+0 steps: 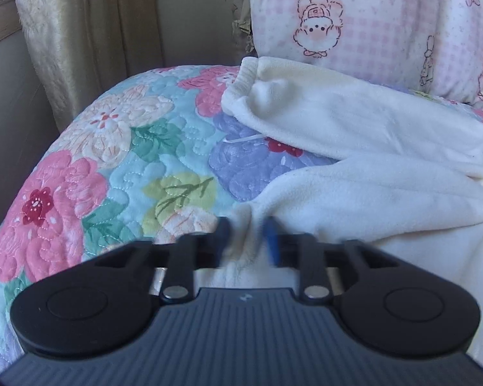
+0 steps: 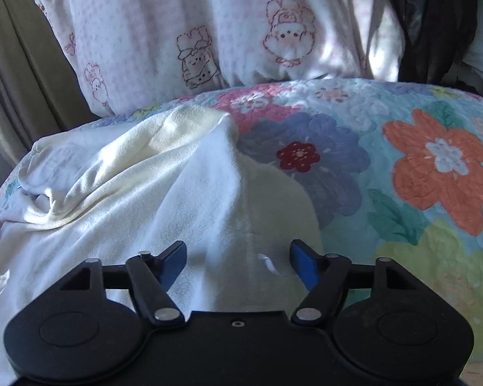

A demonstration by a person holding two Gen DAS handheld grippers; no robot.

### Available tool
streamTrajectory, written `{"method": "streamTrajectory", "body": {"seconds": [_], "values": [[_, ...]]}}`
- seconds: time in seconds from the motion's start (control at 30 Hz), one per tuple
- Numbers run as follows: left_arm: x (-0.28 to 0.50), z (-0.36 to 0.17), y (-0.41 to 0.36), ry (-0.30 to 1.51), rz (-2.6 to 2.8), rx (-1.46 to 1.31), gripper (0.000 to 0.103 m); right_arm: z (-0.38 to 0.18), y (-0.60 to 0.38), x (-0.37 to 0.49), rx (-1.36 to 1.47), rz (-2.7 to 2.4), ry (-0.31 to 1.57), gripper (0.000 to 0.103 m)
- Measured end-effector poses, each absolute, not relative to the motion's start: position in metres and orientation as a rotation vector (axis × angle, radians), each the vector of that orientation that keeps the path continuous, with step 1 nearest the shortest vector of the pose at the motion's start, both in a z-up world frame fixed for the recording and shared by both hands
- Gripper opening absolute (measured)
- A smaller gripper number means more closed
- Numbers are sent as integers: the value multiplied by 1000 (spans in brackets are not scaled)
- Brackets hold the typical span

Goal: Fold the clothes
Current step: 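Lay the fleece flat on the quilt and open both grippers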

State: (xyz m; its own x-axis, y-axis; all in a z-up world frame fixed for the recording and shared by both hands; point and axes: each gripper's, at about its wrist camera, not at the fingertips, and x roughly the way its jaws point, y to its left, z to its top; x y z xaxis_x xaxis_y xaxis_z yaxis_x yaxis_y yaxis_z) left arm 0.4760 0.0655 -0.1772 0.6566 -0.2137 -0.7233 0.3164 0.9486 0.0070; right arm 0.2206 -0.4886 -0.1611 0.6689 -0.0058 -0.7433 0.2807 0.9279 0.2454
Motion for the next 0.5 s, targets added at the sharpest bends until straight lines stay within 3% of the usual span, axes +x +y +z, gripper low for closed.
{"method": "streamTrajectory", "body": {"seconds": [0.07,0.1,0.13,0.17,0.2,0.33,0.5], "values": [[459,-159,70,672,-206,145,2,-173,-483,235,335,-177,852,81],[451,-151,73,610,-158,142,2,-173,-479,239,294,-222,850,52],[444,-142,85,571,-102,62,2,-168,-479,237,303,-274,836,33],[436,-134,98,531,-46,-17,1,-161,-481,230,347,-289,797,18],[430,-127,110,497,6,-89,1,-154,-482,223,393,-303,757,12],[433,-150,117,634,36,-53,2,-140,-467,213,150,-376,740,8],[378,-142,86,619,55,167,8,-166,-475,217,37,-455,810,9]]}}
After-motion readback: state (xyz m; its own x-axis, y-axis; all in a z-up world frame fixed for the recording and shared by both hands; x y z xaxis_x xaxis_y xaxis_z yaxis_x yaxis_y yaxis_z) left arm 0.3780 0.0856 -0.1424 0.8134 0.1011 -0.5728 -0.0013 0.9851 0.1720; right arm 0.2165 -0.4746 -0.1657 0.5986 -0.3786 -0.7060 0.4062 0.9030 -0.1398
